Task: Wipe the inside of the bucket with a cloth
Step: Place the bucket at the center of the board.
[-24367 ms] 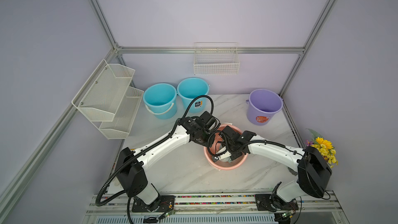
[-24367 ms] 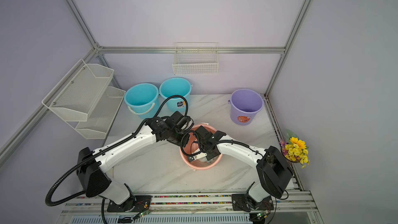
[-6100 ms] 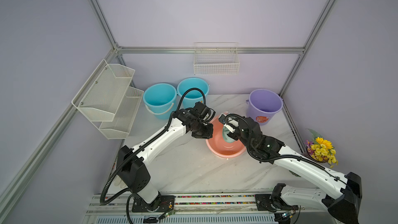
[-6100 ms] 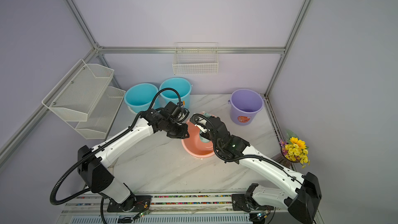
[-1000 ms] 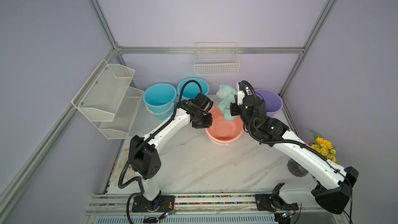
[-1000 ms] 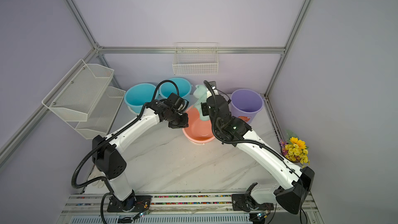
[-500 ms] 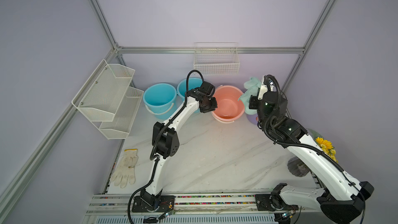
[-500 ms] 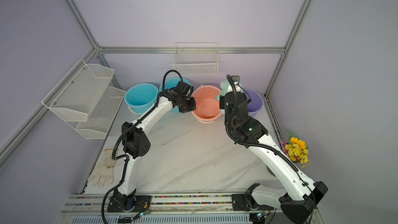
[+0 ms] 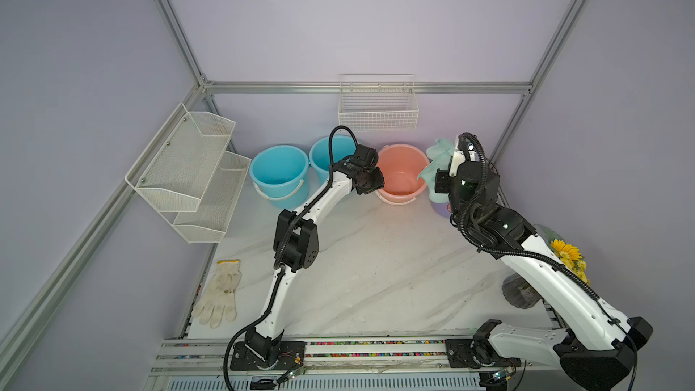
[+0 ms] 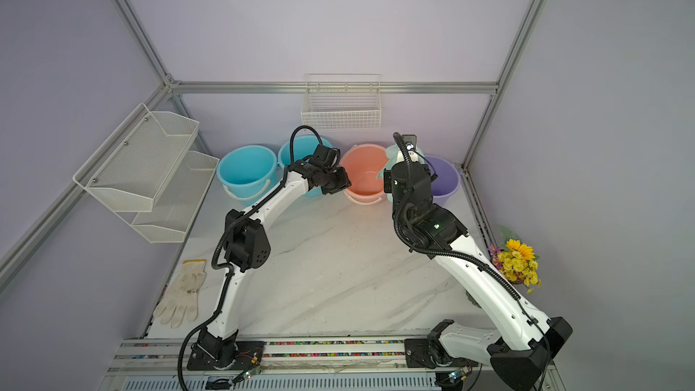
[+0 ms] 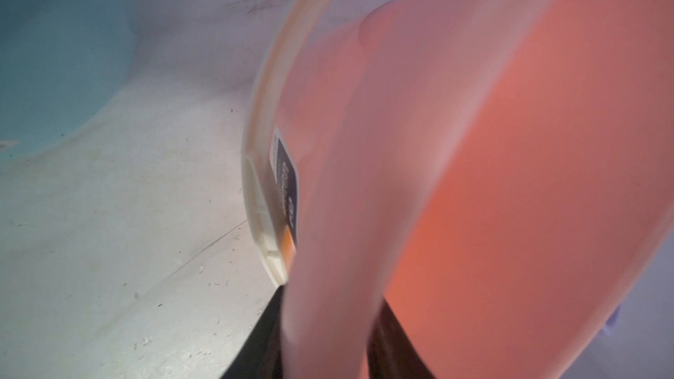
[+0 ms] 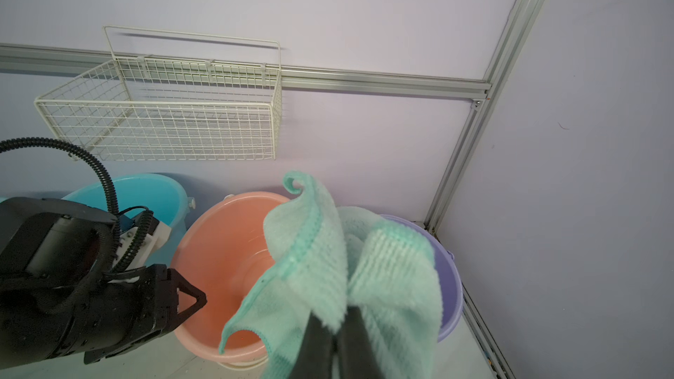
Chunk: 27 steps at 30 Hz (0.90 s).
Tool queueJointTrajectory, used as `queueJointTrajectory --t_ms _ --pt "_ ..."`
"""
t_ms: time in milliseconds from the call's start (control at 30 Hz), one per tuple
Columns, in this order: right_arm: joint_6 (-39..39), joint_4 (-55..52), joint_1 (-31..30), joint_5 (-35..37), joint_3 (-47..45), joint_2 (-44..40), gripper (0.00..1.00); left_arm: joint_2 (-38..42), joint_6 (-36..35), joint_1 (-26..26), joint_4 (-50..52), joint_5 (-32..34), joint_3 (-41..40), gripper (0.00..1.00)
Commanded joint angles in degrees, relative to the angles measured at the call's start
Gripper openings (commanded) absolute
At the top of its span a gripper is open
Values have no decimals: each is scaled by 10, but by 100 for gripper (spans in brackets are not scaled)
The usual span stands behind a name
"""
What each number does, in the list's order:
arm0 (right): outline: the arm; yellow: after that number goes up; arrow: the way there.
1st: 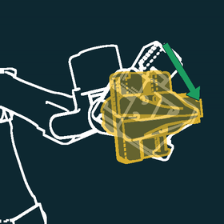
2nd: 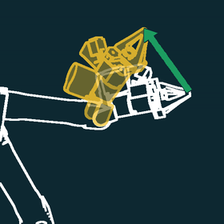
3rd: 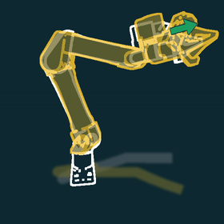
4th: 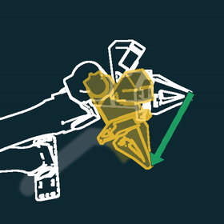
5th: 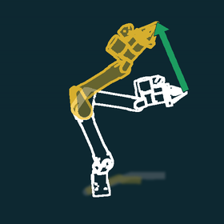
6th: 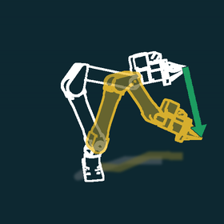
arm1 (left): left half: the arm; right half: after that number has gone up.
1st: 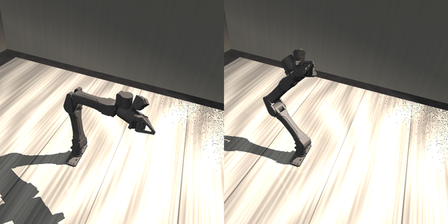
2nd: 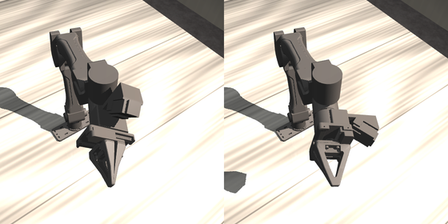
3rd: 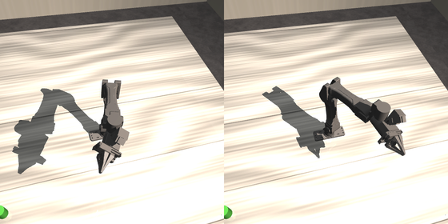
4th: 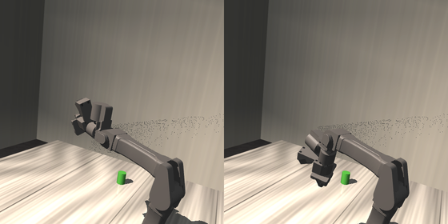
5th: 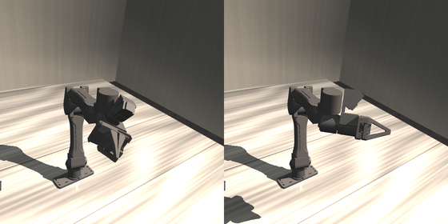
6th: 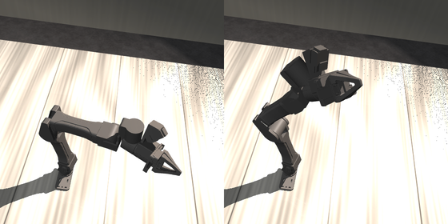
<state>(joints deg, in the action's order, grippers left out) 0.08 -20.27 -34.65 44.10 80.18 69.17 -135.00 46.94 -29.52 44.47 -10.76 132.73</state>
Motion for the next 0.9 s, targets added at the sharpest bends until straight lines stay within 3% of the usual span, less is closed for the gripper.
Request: queueJointTrajectory --t_ms 0,167,633,867 --pt "5 1 4 7 0 -13 0 10 5 6 -41 -1 31 40" --pt "10 -6 5 10 8 -13 0 23 -4 7 -45 9 46 46" --pt "-6 -55 13 16 15 -17 0 88 25 -2 -80 -2 27 51" --pt "-61 -128 26 -62 9 -17 0 132 46 -33 -138 -27 -34 51"
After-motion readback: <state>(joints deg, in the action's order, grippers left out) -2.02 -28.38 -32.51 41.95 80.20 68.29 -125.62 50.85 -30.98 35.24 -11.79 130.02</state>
